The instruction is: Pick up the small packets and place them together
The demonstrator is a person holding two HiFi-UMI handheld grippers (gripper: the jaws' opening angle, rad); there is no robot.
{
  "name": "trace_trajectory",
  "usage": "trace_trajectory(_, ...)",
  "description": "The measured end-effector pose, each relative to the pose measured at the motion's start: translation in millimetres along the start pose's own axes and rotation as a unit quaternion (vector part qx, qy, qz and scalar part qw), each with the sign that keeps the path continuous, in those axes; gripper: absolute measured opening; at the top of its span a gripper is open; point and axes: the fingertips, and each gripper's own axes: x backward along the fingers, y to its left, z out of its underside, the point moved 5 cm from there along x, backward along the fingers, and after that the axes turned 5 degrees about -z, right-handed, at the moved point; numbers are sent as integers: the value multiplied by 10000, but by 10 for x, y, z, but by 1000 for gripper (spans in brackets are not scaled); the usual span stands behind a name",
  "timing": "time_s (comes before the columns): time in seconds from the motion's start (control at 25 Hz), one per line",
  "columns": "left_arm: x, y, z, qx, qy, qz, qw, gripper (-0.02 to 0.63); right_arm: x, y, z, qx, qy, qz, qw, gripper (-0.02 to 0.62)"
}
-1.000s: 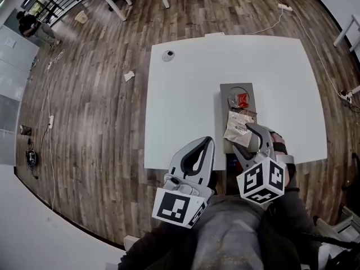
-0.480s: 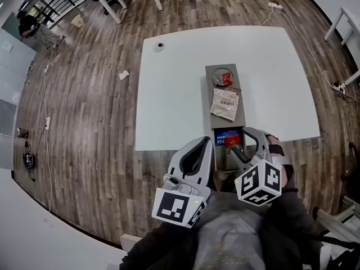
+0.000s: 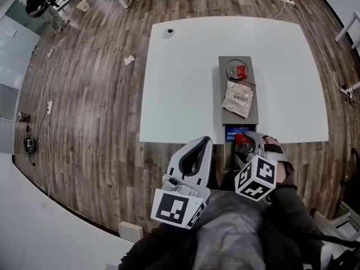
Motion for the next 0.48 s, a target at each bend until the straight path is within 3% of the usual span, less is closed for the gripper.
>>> trace_trajectory(0.2, -178, 206, 20, 178, 136, 27, 9997, 3, -245, -5, 72, 28, 603, -611, 9963, 285)
trace_trajectory(0.48, -505, 329, 112, 379, 319, 233, 9985, 3, -292, -76, 63, 57, 648, -846, 9943, 273)
